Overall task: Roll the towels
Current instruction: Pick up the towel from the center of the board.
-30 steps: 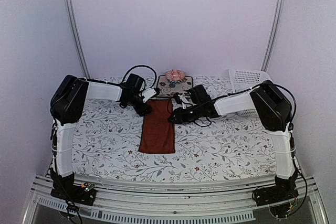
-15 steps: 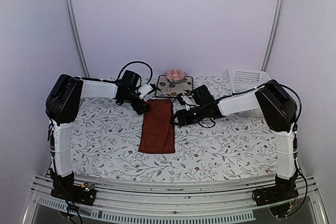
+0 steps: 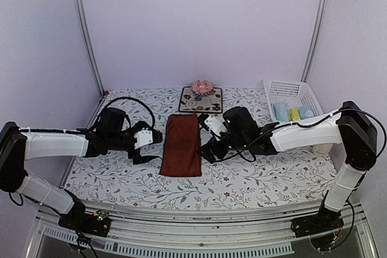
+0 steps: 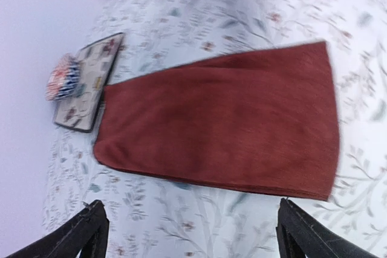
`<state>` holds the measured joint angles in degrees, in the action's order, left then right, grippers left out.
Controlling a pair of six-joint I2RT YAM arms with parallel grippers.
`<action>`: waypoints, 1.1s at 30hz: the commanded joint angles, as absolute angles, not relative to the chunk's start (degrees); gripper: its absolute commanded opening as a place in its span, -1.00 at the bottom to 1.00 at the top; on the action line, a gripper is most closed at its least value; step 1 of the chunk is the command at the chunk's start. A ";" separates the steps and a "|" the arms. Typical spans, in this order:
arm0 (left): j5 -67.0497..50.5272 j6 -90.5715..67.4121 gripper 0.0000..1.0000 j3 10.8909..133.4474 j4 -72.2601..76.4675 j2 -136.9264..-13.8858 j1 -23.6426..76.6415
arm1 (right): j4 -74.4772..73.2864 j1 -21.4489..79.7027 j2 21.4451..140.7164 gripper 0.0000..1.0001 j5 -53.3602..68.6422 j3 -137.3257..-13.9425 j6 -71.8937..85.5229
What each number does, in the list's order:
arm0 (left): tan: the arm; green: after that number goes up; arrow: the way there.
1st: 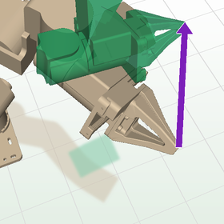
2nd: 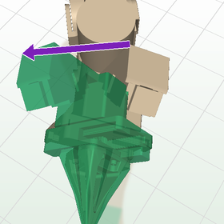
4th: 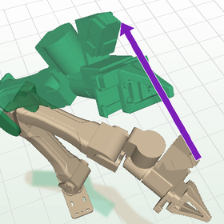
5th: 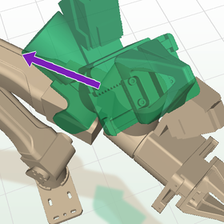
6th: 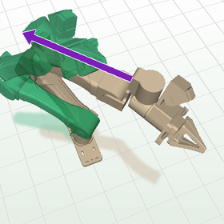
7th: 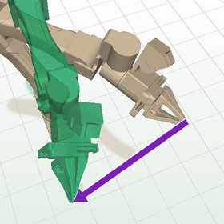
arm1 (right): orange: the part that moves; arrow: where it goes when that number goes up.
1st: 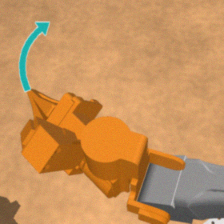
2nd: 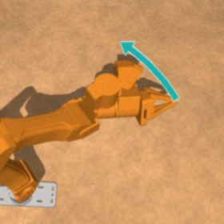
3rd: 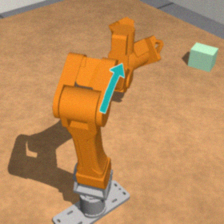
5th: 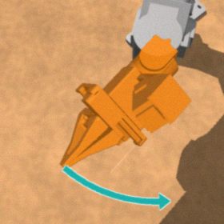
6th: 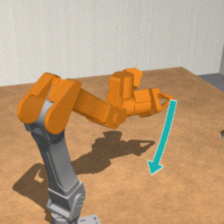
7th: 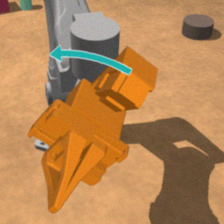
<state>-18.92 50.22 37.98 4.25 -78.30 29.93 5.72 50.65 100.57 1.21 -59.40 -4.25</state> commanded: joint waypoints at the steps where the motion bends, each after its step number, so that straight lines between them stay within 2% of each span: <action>1: -20.43 60.27 0.94 28.71 10.22 -73.61 34.95 | 13.77 55.03 96.90 0.98 -7.66 -53.61 -15.93; 4: -19.84 62.36 0.94 25.26 10.92 -71.50 37.20 | 24.01 58.26 94.93 0.98 -10.54 -46.91 -21.30; 10: -15.06 64.03 0.93 21.69 14.75 -72.52 42.26 | 29.94 63.16 98.39 0.98 -14.76 -43.97 -31.15; 14: -7.84 63.84 0.80 22.47 17.18 -77.48 45.44 | 32.92 64.48 99.89 0.98 -17.83 -43.25 -33.60; 22: -0.90 65.00 0.52 22.78 20.65 -85.13 49.07 | 34.97 64.92 96.10 0.98 -18.02 -41.39 -33.24; 28: 3.01 65.18 -0.07 22.92 21.49 -89.46 51.39 | 34.98 65.18 94.42 0.97 -17.76 -40.87 -32.30; 31: 4.45 64.74 -0.27 23.24 21.49 -91.64 52.11 | 34.99 65.37 94.63 0.97 -17.77 -40.76 -32.97; 33: 4.81 64.37 -0.49 23.43 21.18 -92.52 52.17 | 34.98 65.46 94.87 0.97 -17.69 -40.61 -33.49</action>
